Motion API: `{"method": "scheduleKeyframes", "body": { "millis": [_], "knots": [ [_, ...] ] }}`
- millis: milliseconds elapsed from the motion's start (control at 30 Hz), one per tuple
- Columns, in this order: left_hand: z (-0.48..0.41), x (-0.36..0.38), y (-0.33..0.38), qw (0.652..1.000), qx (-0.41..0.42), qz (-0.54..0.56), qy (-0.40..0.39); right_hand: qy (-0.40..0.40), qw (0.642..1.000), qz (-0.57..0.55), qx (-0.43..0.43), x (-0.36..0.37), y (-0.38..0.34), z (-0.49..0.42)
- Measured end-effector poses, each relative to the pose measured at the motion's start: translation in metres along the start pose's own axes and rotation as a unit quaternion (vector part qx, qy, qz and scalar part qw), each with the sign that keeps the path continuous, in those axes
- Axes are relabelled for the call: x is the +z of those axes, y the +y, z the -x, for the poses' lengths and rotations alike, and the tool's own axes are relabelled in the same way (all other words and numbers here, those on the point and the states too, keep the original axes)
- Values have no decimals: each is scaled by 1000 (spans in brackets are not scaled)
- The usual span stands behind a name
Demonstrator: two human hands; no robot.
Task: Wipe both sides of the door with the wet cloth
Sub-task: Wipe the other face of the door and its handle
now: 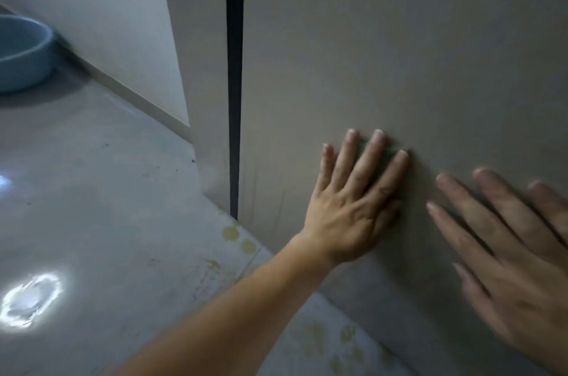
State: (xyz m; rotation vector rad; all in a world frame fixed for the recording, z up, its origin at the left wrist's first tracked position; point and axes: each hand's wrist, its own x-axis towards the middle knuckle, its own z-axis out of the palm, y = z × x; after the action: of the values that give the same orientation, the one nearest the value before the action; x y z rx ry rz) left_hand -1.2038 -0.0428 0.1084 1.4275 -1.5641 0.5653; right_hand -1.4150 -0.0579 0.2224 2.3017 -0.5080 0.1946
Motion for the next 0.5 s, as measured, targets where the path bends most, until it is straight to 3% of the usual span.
{"method": "scheduleKeyframes", "body": {
  "millis": [100, 167, 233, 300, 433, 500],
  "knots": [
    [22, 14, -54, 965, -248, 65, 51, -21, 999, -22, -44, 5, -19, -10],
    [33, 22, -83, 877, -448, 147, 93, -5, 997, -18, -76, 8, -29, -30],
    [33, 26, -102, 779, -575, 218, 126, 4, 995, -20, -95, 10, -40, -54],
    [31, 28, -102, 732, -620, 251, 124, -5, 994, -14, -111, 18, -54, -71],
    [43, 24, -68, 760, -587, 264, 92, -29, 992, -20, -123, 37, -77, -84],
    [42, 21, -99, 753, -597, 263, 90, -18, 992, -27, -120, 45, -84, -92]
  ]
}}
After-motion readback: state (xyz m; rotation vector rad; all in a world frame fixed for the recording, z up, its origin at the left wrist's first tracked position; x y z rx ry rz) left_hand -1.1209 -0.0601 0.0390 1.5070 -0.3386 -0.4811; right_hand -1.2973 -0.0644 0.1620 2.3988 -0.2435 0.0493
